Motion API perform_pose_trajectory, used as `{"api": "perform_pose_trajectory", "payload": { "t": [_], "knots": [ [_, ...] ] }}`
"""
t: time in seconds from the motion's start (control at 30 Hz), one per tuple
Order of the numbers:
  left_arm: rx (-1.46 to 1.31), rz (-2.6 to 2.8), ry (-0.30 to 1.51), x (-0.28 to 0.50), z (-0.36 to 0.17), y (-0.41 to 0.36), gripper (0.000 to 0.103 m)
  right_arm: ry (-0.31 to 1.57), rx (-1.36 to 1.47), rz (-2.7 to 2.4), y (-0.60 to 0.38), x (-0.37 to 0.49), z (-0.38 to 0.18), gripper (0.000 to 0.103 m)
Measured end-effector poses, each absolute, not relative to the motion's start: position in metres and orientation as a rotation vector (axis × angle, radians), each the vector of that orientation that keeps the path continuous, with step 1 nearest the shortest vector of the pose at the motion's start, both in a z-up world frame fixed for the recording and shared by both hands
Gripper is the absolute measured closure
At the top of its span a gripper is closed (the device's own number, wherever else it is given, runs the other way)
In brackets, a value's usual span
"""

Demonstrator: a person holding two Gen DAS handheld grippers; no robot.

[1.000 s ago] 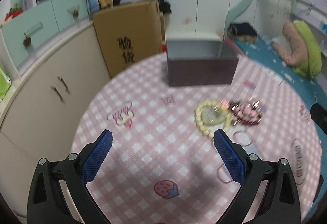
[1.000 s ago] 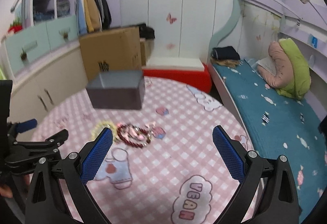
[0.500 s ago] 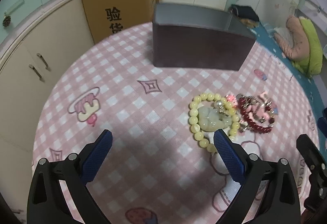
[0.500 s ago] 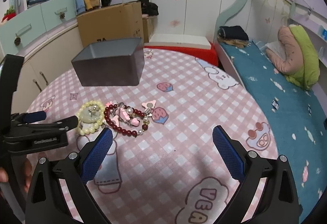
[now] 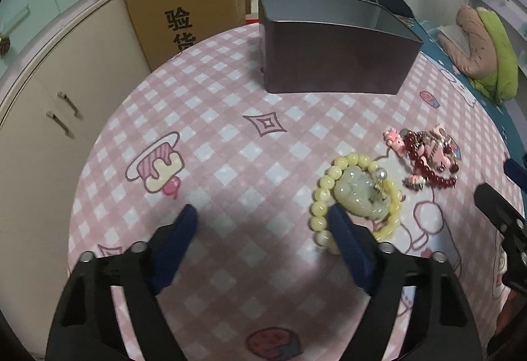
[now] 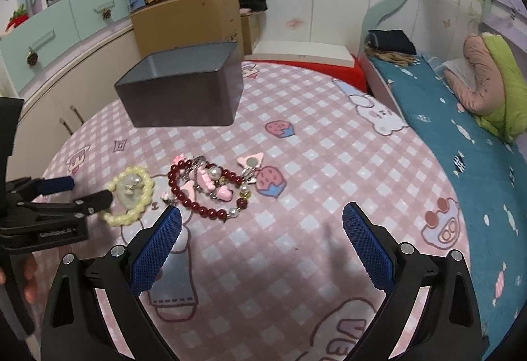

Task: Organize jewelry
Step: 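Grasp the pale yellow bead bracelet with the left tool while the right tool grasps the dark red bead bracelet, then lift both bracelets and carry them over the grey metal box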

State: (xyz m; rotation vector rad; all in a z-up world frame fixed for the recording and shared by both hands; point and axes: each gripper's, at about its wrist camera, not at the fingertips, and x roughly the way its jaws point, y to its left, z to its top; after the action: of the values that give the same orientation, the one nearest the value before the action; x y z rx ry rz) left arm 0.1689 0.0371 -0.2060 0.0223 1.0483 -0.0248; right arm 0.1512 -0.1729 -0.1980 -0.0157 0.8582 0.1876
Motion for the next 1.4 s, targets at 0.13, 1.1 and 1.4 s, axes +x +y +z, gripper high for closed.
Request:
{"api": "perform_pose_trajectory", "payload": {
  "t": [0.13,1.1,1.4],
  "knots": [
    [0.047,-0.067,1.02,0.164,-0.203,0.038,0.056,0.872,-0.049,0.22,-0.161,0.154,-0.203,0.008],
    [-0.171,-0.409,0.918,0.132,-0.154,0.041,0.096,0.928,-0.257,0.391,-0.12,0.173,-0.214,0.082],
    [-0.139,-0.41,0.928,0.13,-0.157,0.037,0.095,0.989,-0.219,0.444,-0.132,0.17,-0.216,0.087]
  ]
}}
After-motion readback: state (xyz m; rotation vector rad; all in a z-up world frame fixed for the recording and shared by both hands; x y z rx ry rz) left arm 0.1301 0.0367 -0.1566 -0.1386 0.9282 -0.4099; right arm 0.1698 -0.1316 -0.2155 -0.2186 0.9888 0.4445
